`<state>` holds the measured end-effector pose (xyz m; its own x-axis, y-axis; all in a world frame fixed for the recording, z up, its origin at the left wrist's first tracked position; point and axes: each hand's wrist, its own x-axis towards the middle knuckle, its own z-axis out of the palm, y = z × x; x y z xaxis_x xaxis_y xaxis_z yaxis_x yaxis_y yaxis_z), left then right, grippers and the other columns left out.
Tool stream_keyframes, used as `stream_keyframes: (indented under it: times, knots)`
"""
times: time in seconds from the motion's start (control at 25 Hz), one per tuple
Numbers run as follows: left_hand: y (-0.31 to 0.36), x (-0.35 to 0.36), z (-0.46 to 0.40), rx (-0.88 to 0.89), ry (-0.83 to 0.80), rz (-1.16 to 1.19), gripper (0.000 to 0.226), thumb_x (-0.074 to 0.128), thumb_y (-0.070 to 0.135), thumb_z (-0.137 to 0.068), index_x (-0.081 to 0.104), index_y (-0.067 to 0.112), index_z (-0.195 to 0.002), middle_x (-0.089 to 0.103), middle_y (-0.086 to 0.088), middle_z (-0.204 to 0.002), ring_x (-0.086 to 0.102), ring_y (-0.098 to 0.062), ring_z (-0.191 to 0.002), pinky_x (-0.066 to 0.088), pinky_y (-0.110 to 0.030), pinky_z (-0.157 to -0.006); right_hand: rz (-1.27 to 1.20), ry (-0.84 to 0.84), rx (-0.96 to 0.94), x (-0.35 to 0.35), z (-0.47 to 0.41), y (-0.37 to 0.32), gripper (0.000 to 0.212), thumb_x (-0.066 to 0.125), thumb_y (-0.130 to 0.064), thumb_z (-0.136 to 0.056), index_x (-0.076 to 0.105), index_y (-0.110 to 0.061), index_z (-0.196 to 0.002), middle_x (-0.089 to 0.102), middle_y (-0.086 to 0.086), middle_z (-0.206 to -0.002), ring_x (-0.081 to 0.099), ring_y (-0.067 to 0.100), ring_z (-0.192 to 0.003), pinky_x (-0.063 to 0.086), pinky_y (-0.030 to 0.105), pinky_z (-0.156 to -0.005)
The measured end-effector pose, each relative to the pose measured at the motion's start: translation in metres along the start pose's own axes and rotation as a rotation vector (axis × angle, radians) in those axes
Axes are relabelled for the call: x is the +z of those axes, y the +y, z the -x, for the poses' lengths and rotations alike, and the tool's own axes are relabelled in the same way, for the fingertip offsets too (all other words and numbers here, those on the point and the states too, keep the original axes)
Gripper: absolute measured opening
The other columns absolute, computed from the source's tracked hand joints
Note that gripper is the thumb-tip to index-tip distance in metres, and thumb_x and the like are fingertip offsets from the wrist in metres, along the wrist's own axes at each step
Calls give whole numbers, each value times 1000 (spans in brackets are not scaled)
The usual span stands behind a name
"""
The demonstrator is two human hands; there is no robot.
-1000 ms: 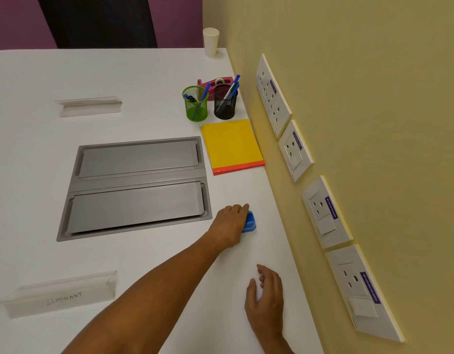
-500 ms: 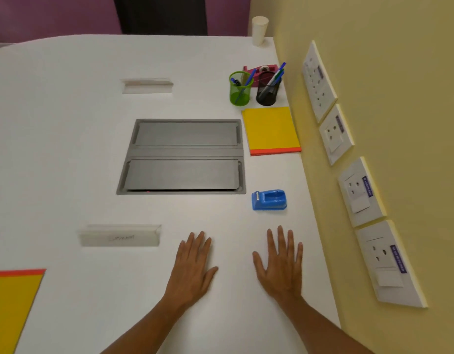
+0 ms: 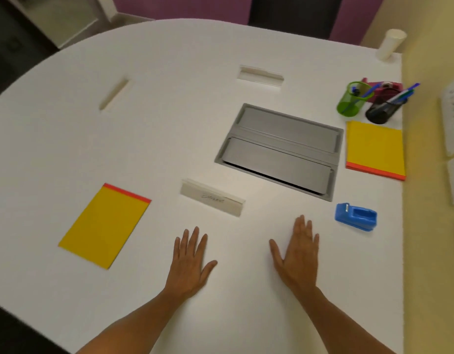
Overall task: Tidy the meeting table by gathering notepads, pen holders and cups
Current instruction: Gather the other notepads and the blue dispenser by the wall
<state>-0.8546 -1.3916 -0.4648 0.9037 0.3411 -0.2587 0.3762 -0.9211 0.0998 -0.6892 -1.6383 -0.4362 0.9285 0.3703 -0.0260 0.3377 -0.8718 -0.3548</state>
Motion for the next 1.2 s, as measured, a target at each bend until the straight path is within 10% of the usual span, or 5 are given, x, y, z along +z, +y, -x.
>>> stream_keyframes:
  times: [0.52,1.2]
  knots:
    - [-92,2,41,-353,94,138,76,28,60,-98,22,10,-155,11,-11,-165,2,-27,-153,16,-52,-121,9,-317,-649,84,-30,-267,83,38,-64,-95,18,-14,-159,6,8,-167,7,28,-154,6,39,-121]
    - [-90,12,39,-358,185,253,76,38,63,-93,29,17,-154,19,-8,-163,14,-28,-151,18,-52,-121,234,-534,-584,133,-80,-400,111,74,-66,-73,20,-10,-153,38,17,-143,40,36,-129,42,47,-103]
